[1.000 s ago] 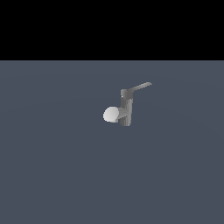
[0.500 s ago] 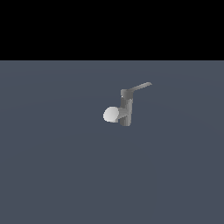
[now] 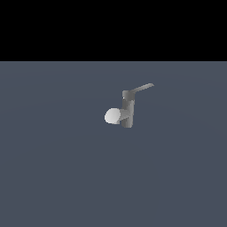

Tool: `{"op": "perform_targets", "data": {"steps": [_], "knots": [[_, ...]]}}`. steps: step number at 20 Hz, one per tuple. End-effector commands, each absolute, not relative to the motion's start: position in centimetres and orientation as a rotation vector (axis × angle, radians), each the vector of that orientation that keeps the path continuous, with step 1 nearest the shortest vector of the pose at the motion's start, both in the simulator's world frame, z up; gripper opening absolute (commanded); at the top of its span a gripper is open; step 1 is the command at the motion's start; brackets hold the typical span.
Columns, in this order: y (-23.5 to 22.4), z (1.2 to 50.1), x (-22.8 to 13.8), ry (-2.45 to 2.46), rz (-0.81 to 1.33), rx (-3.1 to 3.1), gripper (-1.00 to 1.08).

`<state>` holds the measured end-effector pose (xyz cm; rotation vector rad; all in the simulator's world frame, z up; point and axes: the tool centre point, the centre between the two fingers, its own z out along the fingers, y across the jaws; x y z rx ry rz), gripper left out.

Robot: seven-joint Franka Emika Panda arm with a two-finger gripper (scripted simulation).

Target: Turn on the faucet by rotating a designated handle.

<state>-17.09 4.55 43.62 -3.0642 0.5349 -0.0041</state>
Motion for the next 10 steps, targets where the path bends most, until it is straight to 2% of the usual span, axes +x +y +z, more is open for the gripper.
{"op": "perform_targets", "data": {"steps": [1,10], "knots": [[4.7,42.4,-15.5,0.637,-0.004,-3.044,-1.0],[4.2,38.2,-9.8,0.995,-0.003,-2.949,-1.0]]}}
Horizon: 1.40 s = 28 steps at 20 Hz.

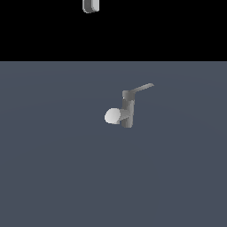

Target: Turn on the faucet by rotating a designated handle.

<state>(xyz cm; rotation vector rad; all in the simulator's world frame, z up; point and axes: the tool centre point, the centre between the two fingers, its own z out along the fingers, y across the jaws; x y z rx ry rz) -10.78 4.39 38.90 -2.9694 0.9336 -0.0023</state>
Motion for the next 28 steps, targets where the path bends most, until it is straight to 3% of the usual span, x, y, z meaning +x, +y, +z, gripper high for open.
{"op": "perform_targets", "data": {"steps": [1,15,28], "knots": [[4.1,37.7,-9.2,1.034,-0.003,-2.936,-1.0],[0.2,30.9,-0.8,1.577,-0.002,-2.693,-1.0],[-7.4,23.7,5.7,2.106,-0.004,-2.322,-1.0]]}}
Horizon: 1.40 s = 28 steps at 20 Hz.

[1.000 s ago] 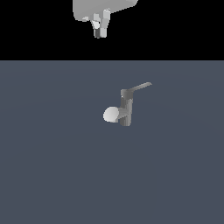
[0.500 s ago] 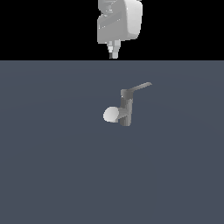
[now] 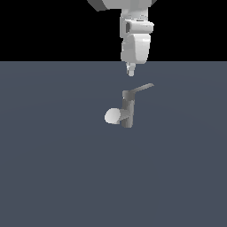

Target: Turn on the faucet by rotating a designated handle.

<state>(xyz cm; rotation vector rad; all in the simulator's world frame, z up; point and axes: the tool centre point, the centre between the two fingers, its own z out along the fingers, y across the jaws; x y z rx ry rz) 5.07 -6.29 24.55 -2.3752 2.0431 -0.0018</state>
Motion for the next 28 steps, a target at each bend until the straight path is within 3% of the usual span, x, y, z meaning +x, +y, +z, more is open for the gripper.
{"op": "perform_targets", "data": {"steps": [1,13,28], "knots": [[-8.1,23.1,6.1,2.144,-0.004,-2.289,-1.0],[-14.5,18.6,8.2,2.437,-0.002,-1.983,-1.0],[-15.1,18.1,6.9,2.469,0.0,-1.944,-1.0]]}}
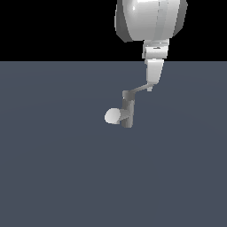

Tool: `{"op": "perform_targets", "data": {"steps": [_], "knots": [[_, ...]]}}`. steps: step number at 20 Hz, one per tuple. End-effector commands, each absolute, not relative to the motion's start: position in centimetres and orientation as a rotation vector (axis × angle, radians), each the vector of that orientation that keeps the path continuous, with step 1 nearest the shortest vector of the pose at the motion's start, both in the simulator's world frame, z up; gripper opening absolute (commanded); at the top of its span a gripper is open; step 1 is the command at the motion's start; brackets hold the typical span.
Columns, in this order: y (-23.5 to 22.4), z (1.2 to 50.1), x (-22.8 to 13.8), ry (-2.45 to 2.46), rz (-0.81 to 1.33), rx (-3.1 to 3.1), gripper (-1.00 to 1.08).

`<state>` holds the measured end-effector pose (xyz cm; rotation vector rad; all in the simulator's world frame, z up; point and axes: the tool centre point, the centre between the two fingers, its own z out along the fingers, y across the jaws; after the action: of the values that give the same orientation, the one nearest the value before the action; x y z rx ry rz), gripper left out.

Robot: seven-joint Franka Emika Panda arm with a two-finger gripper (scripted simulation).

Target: Turn on the faucet by rotating a designated handle.

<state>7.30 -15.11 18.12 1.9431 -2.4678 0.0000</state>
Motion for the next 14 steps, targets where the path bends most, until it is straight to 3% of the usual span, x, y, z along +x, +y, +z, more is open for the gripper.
{"op": "perform_targets", "data": {"steps": [1,14], "knots": [[-15.0,18.1,6.6,-2.468,0.0,1.943,-1.0],[-14.5,18.1,2.9,-2.469,0.0,1.943,-1.0]]}}
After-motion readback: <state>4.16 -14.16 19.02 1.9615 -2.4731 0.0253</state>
